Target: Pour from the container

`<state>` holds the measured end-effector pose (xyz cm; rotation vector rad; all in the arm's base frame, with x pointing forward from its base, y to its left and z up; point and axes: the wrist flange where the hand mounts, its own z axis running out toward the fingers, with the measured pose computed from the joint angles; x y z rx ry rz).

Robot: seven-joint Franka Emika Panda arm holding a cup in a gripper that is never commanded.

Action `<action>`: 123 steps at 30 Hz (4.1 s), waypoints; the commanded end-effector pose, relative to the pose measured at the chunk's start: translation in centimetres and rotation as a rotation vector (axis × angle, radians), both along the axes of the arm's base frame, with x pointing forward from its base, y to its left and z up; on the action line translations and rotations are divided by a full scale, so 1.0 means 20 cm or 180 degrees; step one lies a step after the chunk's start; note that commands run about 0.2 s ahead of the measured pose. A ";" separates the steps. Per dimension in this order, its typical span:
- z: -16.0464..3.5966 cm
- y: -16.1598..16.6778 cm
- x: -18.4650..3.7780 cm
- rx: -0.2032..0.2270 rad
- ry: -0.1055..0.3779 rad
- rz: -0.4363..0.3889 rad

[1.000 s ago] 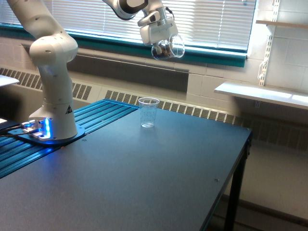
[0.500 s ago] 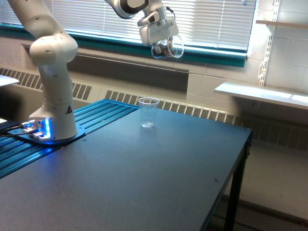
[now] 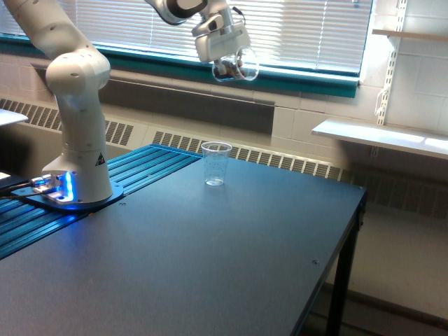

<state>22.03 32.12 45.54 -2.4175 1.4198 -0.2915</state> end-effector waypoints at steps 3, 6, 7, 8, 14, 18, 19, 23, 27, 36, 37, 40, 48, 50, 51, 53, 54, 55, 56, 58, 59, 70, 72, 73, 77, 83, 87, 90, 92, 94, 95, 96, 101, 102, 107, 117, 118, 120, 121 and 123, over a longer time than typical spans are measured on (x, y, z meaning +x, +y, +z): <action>-0.05 -0.04 -0.15 0.0045 0.0194 0.0035; -0.05 -0.06 -0.17 0.0057 0.0221 -0.0036; -0.05 -0.07 -0.17 0.0061 0.0233 -0.0041; -0.05 -0.07 -0.18 0.0068 0.0250 -0.0035; -0.04 -0.08 -0.17 0.0075 0.0295 -0.0099; -0.04 -0.07 -0.14 0.0136 0.0306 -0.0094; -0.04 -0.06 -0.13 0.0158 0.0318 -0.0077; -0.05 -0.05 -0.10 0.0200 0.0368 -0.0061; -0.05 -0.02 -0.06 0.0242 0.0361 -0.0063; -0.07 0.06 -0.03 0.0314 0.0444 -0.0094; -0.07 0.06 -0.02 0.0320 0.0451 -0.0088; -0.07 0.09 -0.02 0.0331 0.0450 -0.0069; -0.07 0.13 -0.03 0.0275 0.0453 -0.0090; -0.06 0.15 -0.03 0.0267 0.0466 -0.0104; -0.06 0.15 -0.04 0.0268 0.0468 -0.0110; -0.06 0.16 -0.05 0.0265 0.0475 -0.0138; -0.05 0.17 -0.06 0.0266 0.0477 -0.0145; -0.05 0.18 -0.06 0.0268 0.0477 -0.0155; -0.05 0.18 -0.07 0.0267 0.0479 -0.0172; -0.04 0.19 -0.08 0.0266 0.0478 -0.0205; -0.04 0.20 -0.08 0.0269 0.0475 -0.0217; -0.05 0.24 -0.13 0.0275 0.0528 -0.0395; -0.06 0.24 -0.13 0.0287 0.0537 -0.0422; -0.06 0.24 -0.13 0.0294 0.0546 -0.0431; -0.08 0.24 -0.15 0.0324 0.0587 -0.0471; -0.11 0.24 -0.16 0.0335 0.0640 -0.0574; -0.12 0.23 -0.18 0.0326 0.0675 -0.0659; -0.13 0.23 -0.19 0.0313 0.0695 -0.0714; -0.14 0.22 -0.19 0.0301 0.0706 -0.0755; -0.14 0.22 -0.20 0.0305 0.0711 -0.0782; -0.14 0.21 -0.20 0.0304 0.0721 -0.0794; -0.14 0.21 -0.20 0.0306 0.0729 -0.0806; -0.15 0.20 -0.21 0.0310 0.0753 -0.0876; -0.15 0.19 -0.21 0.0317 0.0756 -0.0884; -0.16 0.17 -0.22 0.0335 0.0783 -0.0912; -0.19 0.13 -0.22 0.0359 0.0821 -0.0946; -0.19 0.12 -0.22 0.0363 0.0823 -0.0946; -0.19 0.11 -0.22 0.0364 0.0824 -0.0954; -0.19 0.11 -0.22 0.0367 0.0826 -0.0954; -0.19 0.11 -0.22 0.0379 0.0828 -0.0954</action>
